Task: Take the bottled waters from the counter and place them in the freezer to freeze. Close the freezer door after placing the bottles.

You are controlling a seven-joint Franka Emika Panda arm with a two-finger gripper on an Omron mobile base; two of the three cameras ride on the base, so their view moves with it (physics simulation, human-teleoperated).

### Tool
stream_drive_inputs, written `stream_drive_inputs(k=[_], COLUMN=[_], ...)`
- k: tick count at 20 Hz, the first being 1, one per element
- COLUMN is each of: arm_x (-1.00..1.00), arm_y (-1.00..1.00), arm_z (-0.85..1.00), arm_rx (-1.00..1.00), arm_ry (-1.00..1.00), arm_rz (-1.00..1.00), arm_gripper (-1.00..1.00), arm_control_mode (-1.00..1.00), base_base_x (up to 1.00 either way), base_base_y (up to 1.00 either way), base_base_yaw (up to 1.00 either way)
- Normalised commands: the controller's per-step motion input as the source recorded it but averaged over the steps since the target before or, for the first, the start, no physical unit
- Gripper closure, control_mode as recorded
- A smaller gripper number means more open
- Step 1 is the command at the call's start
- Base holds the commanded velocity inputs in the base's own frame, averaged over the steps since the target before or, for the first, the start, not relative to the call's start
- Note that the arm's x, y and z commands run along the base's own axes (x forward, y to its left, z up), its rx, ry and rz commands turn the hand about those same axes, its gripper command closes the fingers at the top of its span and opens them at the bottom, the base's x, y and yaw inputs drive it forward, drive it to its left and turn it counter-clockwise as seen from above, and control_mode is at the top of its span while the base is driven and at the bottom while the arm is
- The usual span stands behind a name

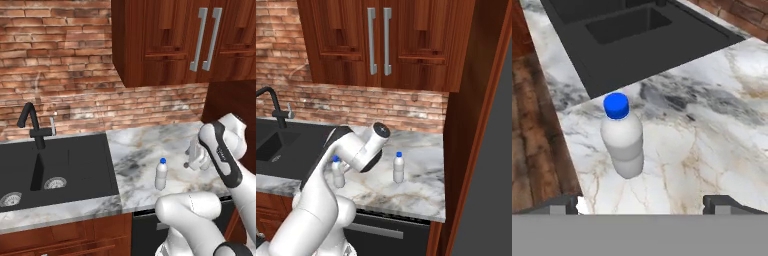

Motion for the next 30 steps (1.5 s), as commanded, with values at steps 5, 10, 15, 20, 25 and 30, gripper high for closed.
stream_drive_inputs(k=[5, 10, 15, 20, 25, 30], arm_x=[0.05, 0.12, 0.03, 0.0, -0.04, -0.2], arm_y=[0.0, 0.0, 0.0, 0.0, 0.0, 0.07], arm_z=[-0.11, 0.0, 0.0, 0.0, 0.0, 0.0], arm_rx=[0.13, 0.18, 0.2, 0.18, 0.05, 0.0], arm_ry=[-0.1, 0.0, 0.0, 0.0, 0.0, 0.0], arm_rz=[0.18, 0.16, 0.15, 0.14, 0.12, 0.03], arm_gripper=[-1.0, -1.0, -1.0, -1.0, -1.0, -1.0], arm_control_mode=[-1.0, -1.0, -1.0, -1.0, -1.0, -1.0], base_base_x=[0.0, 0.0, 0.0, 0.0, 0.0, 0.0], base_base_y=[0.0, 0.0, 0.0, 0.0, 0.0, 0.0], base_base_yaw=[0.0, 0.0, 0.0, 0.0, 0.0, 0.0])
